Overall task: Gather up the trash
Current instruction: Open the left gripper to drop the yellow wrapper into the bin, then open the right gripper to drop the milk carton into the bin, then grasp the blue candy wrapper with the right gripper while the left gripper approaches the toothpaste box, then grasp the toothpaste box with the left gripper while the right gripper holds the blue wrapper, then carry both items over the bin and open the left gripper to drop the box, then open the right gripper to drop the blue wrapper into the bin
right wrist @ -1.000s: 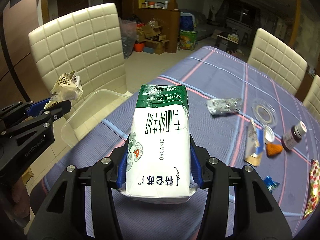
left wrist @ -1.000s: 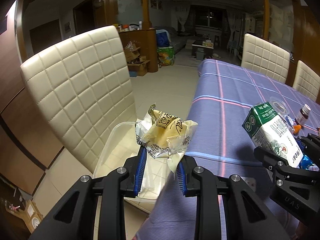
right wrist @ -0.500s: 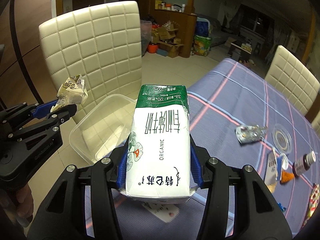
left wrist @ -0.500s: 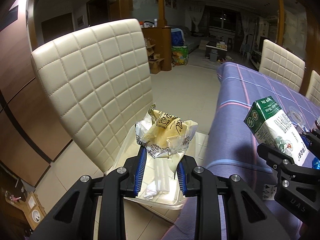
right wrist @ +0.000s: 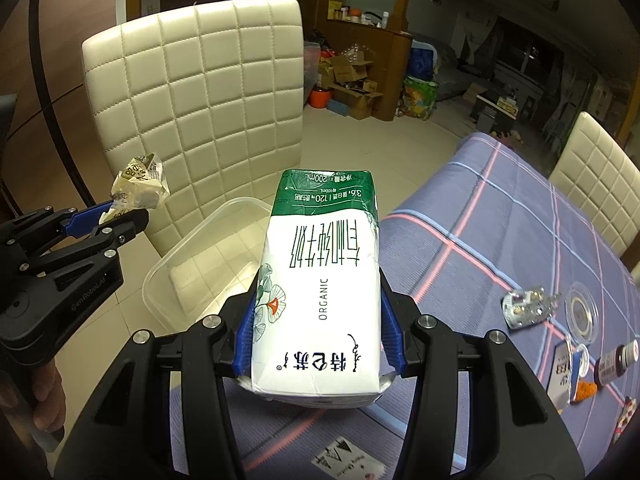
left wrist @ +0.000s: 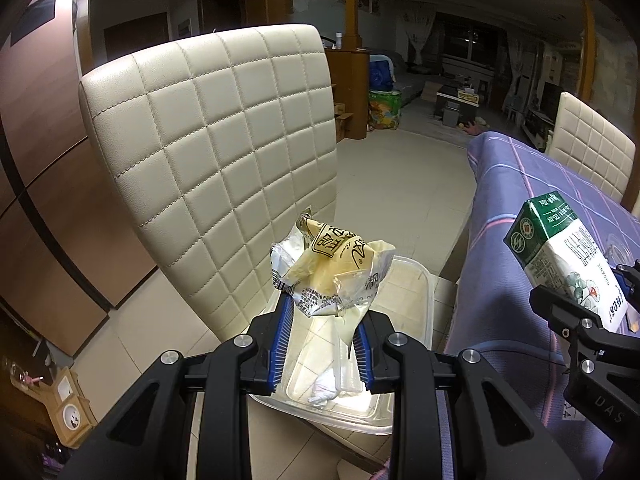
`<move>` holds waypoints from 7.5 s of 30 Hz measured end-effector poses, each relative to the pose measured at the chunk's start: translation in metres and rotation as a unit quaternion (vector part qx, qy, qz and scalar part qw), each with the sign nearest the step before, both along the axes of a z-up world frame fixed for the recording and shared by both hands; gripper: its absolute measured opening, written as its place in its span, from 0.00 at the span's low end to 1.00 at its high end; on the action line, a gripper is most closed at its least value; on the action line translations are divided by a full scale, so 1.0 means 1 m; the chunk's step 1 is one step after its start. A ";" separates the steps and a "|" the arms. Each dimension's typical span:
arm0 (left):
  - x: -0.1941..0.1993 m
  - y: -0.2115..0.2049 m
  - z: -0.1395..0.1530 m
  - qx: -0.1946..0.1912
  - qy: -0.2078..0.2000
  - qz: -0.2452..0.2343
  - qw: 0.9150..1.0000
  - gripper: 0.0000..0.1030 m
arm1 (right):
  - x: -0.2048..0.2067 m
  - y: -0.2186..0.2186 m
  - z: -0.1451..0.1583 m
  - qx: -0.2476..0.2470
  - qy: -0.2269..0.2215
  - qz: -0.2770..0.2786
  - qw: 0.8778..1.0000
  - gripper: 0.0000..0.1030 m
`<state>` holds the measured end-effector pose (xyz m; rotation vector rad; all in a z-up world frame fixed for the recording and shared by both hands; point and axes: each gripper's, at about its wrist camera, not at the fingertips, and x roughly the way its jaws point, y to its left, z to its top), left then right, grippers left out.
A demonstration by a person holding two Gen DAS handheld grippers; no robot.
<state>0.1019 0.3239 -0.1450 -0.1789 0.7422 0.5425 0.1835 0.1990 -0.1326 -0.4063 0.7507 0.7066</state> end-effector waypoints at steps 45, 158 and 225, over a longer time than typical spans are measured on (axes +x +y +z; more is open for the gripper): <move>-0.021 0.049 -0.009 -0.017 0.001 0.072 0.997 0.68 | -0.006 0.047 -0.012 -0.010 0.005 0.053 0.999 0.78; 0.015 -0.200 0.035 0.007 -0.008 -0.184 0.983 0.31 | -0.026 -0.216 0.018 0.029 -0.006 -0.128 0.991 0.28; 0.003 0.020 -0.025 -0.020 0.019 0.040 0.999 0.73 | 0.005 0.025 -0.013 -0.020 -0.004 0.071 0.997 0.29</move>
